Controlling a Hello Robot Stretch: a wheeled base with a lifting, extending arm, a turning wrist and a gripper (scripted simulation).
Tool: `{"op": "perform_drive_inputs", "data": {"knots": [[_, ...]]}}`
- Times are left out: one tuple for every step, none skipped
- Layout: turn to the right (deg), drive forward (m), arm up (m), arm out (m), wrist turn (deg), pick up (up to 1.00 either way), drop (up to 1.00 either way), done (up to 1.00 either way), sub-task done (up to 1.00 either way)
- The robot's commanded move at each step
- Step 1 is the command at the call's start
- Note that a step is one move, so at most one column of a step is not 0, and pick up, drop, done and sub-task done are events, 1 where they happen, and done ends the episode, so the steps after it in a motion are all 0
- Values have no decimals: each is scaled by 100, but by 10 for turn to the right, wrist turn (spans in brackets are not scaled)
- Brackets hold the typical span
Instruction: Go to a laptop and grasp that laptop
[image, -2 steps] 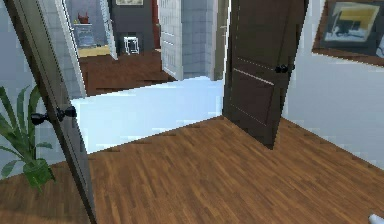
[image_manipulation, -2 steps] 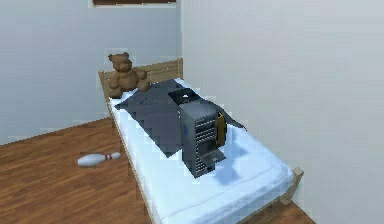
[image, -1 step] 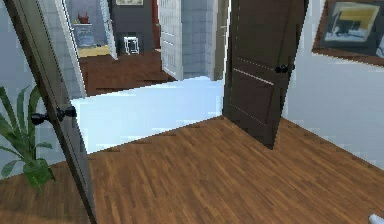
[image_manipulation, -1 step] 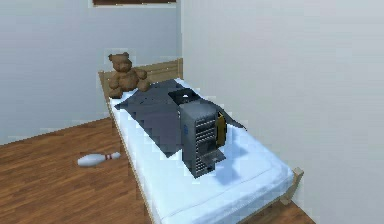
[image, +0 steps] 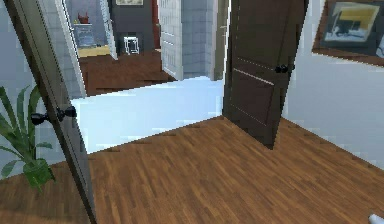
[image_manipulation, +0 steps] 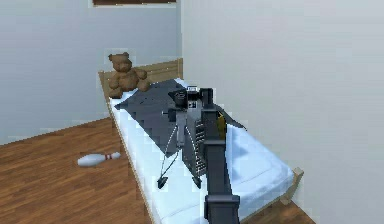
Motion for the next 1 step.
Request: {"op": "perform_drive_inputs", "data": {"knots": [[0, 0, 0, 0, 450, 0, 0, 0, 0]]}}
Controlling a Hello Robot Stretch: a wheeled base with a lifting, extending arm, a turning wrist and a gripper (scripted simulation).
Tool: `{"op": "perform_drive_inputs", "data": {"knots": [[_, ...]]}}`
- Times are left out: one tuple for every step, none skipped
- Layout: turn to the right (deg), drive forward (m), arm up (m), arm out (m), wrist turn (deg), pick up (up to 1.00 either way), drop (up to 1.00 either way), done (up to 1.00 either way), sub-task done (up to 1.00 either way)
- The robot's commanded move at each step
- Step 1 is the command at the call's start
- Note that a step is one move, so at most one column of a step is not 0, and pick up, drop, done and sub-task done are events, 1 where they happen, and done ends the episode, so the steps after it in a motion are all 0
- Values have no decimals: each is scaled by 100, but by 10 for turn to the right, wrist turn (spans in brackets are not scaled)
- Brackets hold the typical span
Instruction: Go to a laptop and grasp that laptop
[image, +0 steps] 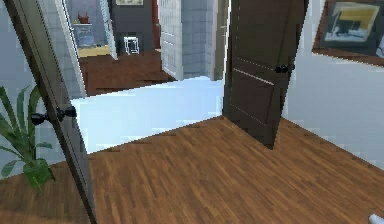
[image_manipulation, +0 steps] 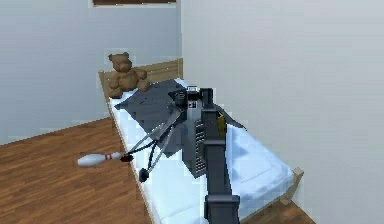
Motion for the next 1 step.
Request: {"op": "perform_drive_inputs", "data": {"knots": [[0, 0, 0, 0, 450, 0, 0, 0, 0]]}}
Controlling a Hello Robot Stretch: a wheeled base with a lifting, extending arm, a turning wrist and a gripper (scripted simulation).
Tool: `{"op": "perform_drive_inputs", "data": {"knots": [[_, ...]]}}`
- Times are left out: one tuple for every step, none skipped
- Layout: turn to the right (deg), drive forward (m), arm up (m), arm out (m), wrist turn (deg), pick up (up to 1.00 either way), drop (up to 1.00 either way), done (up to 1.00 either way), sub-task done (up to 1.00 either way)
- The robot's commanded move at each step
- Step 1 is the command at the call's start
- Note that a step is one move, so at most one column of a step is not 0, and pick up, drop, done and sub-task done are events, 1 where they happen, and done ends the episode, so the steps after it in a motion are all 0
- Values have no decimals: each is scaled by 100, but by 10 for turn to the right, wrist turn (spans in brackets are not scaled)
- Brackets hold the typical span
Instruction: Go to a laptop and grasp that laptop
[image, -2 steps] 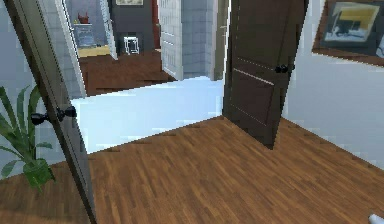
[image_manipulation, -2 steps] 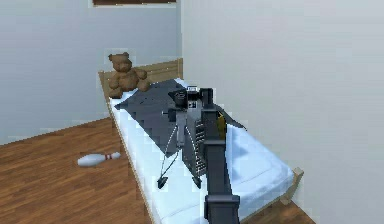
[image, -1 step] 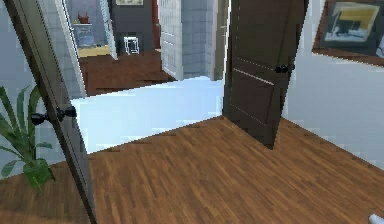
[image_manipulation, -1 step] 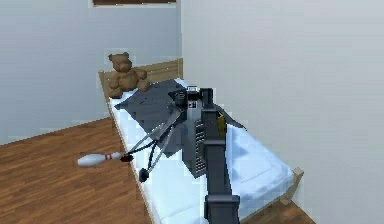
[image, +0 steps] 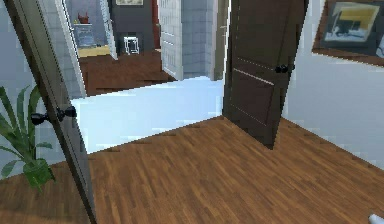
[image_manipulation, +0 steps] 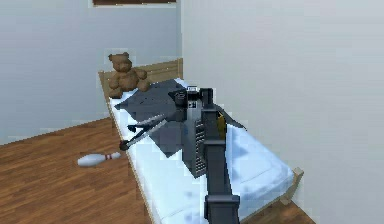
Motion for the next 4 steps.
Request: {"op": "perform_drive_inputs", "data": {"knots": [[0, 0, 0, 0, 450, 0, 0, 0, 0], [0, 0, 0, 0, 450, 0, 0, 0, 0], [0, 0, 0, 0, 330, 0, 0, 0, 0], [0, 0, -30, 0, 0, 0, 0, 0, 0]]}}
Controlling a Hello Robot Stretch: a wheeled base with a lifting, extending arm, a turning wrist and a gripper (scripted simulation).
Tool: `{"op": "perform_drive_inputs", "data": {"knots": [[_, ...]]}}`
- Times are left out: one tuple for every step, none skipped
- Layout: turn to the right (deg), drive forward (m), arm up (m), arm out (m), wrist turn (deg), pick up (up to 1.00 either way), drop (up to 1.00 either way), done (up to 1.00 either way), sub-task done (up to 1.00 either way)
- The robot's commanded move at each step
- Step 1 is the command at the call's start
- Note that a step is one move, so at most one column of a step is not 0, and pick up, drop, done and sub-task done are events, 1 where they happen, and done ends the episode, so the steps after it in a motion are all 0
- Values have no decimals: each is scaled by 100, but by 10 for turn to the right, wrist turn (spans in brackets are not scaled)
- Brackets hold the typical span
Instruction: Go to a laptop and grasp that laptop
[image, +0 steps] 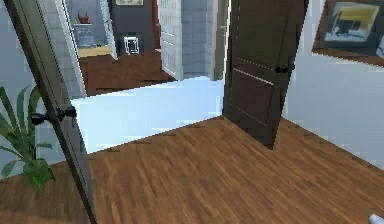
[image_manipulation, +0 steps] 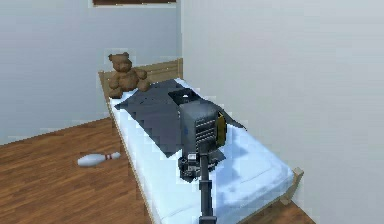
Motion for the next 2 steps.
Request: {"op": "perform_drive_inputs", "data": {"knots": [[0, 0, 0, 0, 0, 100, 0, 0, 0], [0, 0, 10, 0, 0, 0, 0, 0, 0]]}}
